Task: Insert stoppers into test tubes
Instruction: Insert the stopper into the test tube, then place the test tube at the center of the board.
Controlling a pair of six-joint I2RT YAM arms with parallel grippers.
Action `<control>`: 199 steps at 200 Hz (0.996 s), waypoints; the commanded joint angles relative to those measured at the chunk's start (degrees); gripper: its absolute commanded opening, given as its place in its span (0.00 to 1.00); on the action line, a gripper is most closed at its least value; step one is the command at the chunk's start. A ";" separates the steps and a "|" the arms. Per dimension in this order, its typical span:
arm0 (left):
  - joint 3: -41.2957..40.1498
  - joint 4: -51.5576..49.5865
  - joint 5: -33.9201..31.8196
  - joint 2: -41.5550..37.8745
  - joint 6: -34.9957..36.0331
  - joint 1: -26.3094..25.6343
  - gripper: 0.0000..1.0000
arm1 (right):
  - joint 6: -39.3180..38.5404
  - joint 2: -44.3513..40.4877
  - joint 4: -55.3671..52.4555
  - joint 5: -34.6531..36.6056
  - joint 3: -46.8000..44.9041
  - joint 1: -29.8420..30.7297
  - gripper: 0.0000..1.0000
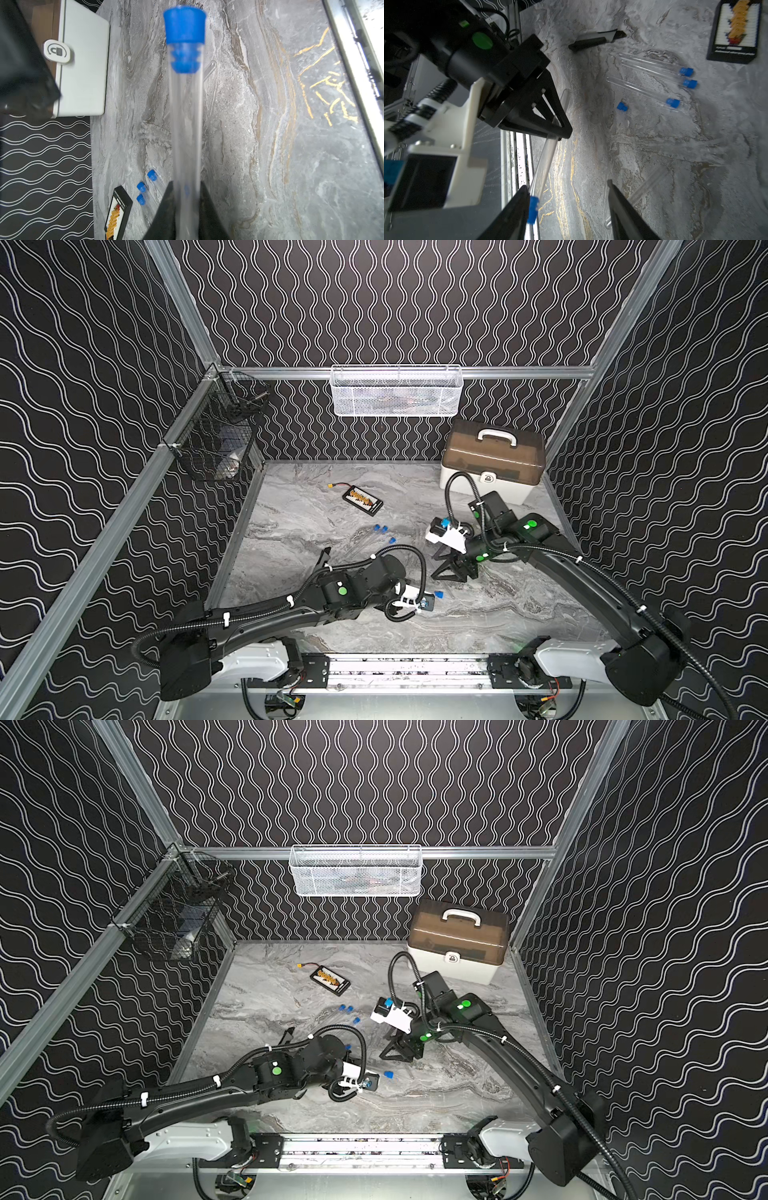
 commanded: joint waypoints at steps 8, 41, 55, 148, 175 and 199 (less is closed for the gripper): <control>-1.45 -0.30 2.11 -0.44 -1.48 1.91 0.00 | 8.13 -3.95 5.83 -3.10 -4.91 -5.79 0.60; 2.53 -5.61 9.01 4.24 -14.12 12.01 0.00 | 29.59 -8.07 25.92 9.54 -13.99 -9.03 0.60; 4.92 -8.36 11.53 7.64 -19.02 16.63 0.00 | 35.14 -7.69 29.42 14.54 -15.04 -9.13 0.60; 23.58 -18.55 15.61 29.02 -35.17 26.77 0.00 | 36.87 -4.04 29.14 22.70 -13.58 -9.14 0.57; 27.37 -21.40 14.76 33.71 -36.85 26.68 0.00 | 36.74 -4.13 29.52 22.89 -14.01 -9.15 0.57; 30.14 -22.83 13.35 37.44 -37.32 26.18 0.00 | 36.56 -3.83 29.93 22.54 -14.11 -9.16 0.57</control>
